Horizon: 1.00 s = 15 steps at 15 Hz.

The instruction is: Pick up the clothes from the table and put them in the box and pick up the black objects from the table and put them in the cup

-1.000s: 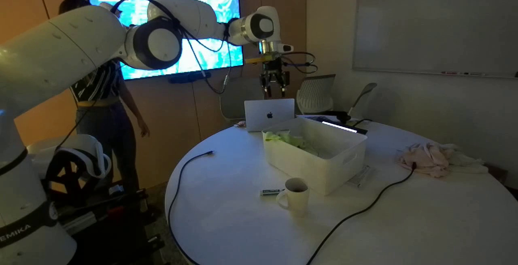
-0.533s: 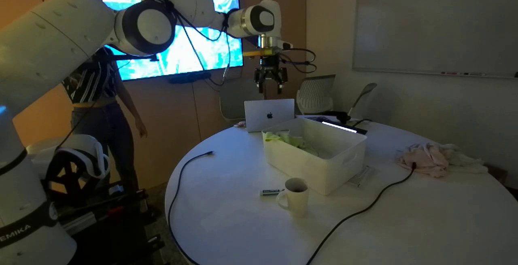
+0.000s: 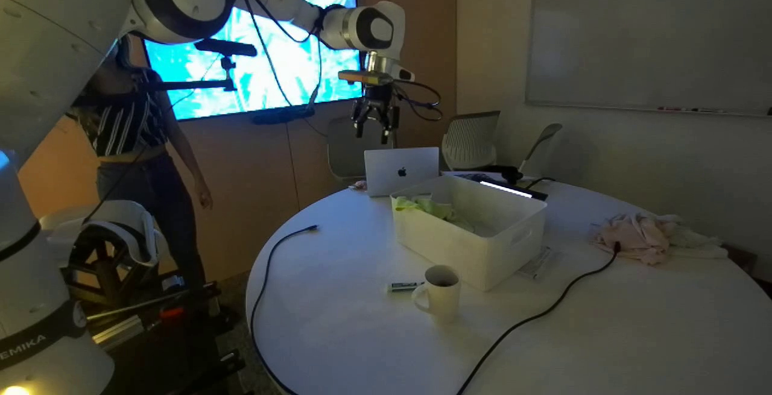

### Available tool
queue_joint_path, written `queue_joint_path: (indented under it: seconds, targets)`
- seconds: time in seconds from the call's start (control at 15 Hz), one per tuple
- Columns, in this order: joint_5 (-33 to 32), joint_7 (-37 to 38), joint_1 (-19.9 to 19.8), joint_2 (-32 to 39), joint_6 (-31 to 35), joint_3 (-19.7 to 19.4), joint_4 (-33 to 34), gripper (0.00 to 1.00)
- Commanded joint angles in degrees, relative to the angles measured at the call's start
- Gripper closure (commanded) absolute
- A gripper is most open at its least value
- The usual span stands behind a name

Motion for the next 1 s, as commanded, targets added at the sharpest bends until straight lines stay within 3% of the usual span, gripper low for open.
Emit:
queue_joint_path:
  seconds: [0.0, 0.47, 0.93]
  targets:
    - [3.3, 3.1, -0.1, -8.6, 5.9, 0.6, -14.1, 0.00]
    - [4.9, 8.7, -1.4, -18.6, 16.5, 4.6, -33.8, 0.00]
    - [5.2, 7.4, -3.2, -25.7, 30.4, 4.7, -56.0, 0.00]
